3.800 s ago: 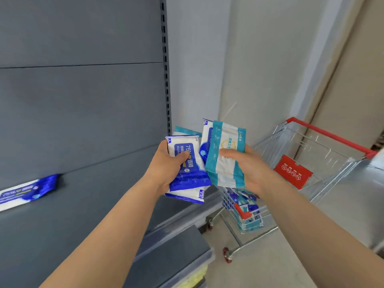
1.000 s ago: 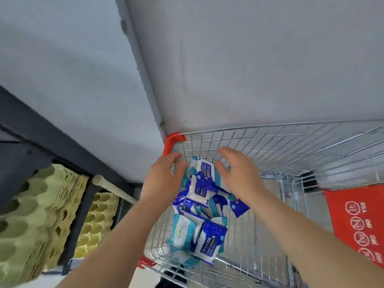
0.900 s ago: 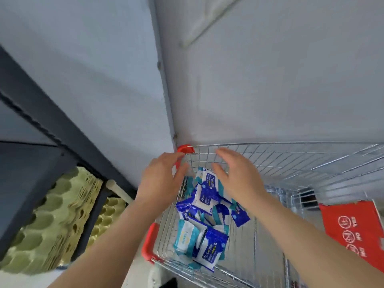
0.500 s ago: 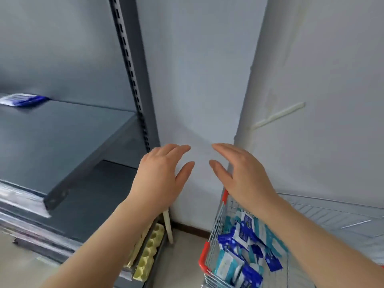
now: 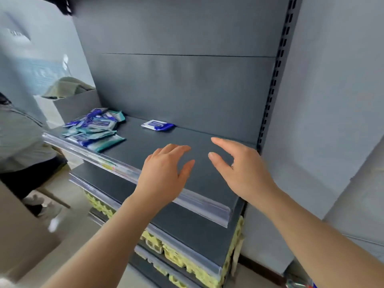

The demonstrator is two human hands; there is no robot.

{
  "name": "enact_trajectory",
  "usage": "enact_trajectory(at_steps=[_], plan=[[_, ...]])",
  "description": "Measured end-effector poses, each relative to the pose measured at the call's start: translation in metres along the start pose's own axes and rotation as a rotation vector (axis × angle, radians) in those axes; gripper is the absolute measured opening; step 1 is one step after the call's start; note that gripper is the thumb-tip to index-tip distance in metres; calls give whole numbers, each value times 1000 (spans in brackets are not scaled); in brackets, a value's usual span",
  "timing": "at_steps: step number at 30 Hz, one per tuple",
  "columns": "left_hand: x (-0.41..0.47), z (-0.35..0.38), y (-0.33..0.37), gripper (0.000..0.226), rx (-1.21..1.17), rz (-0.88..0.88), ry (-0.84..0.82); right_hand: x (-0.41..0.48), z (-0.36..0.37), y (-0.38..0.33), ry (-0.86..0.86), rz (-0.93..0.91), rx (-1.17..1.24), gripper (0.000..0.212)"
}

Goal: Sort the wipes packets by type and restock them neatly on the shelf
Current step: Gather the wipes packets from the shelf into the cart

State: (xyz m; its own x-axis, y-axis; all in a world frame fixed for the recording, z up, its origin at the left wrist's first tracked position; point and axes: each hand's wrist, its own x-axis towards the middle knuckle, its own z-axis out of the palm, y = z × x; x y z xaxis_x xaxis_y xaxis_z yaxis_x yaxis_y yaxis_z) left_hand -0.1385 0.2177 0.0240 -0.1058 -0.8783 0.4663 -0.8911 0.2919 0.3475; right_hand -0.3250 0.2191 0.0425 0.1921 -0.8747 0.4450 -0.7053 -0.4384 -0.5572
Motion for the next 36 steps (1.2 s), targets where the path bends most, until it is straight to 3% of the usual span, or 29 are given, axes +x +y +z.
enact_trajectory(at_steps=[11, 15, 27, 30, 36], plan=[[90, -14, -181, 37, 64, -162, -16, 149, 135, -34, -95, -17, -40, 40], [138, -10, -234, 38, 97, -179, -22, 213, 182, -27, -110, 7, -80, 30], [221, 8, -395, 41, 187, -234, -145, 328, 302, 1, -307, 199, -311, 24], [242, 4, -437, 47, 275, -192, -247, 337, 322, -6, -359, 342, -289, 21], [273, -3, -491, 57, 417, -82, -501, 343, 351, -29, -264, 350, -278, 35]])
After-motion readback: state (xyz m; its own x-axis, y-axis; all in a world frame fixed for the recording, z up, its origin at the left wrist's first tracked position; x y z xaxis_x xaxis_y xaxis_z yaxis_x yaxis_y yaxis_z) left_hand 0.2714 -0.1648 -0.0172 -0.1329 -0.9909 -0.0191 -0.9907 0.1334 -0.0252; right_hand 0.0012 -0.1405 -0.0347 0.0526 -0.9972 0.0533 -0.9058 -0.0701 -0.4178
